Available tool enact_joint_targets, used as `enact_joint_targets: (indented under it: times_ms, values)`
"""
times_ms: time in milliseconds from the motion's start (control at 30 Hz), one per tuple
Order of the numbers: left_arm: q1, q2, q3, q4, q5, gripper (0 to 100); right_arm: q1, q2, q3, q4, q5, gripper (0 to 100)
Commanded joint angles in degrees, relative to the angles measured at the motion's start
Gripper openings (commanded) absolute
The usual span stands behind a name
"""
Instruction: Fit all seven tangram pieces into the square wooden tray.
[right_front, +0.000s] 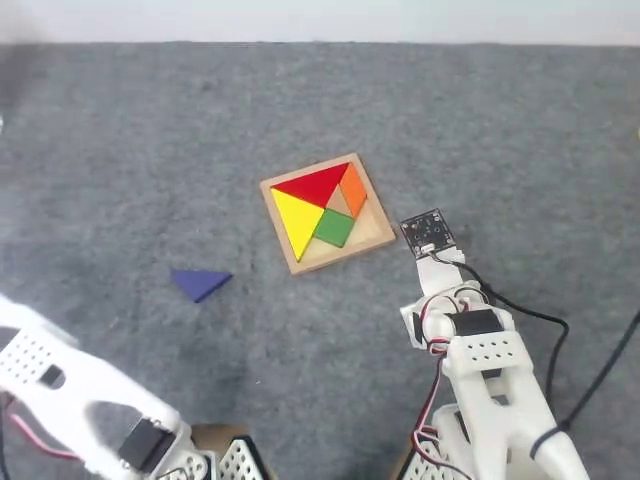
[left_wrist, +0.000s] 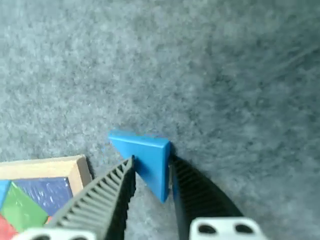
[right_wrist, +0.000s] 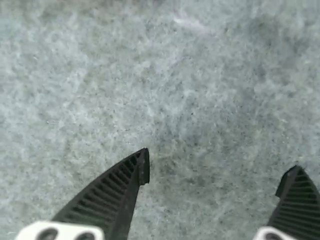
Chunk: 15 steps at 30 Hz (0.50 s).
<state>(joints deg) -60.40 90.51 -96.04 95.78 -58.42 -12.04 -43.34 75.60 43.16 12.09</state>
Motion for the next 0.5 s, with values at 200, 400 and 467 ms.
enact_joint_targets:
  times_ms: [200, 400, 467]
  values:
    - [14.59, 5.89, -0.4, 4.84, -6.51, 13, 0.31, -0.48, -0.62, -0.04, 0.88, 40.1]
    - [18.64, -3.52, -0.4, 4.84, 6.95, 21, 0.31, -0.4, -0.62, -0.04, 0.88, 40.1]
    - [18.81, -6.51, -0.31, 4.75, 14.51, 23, 0.31, -0.31, -0.62, -0.04, 0.88, 40.1]
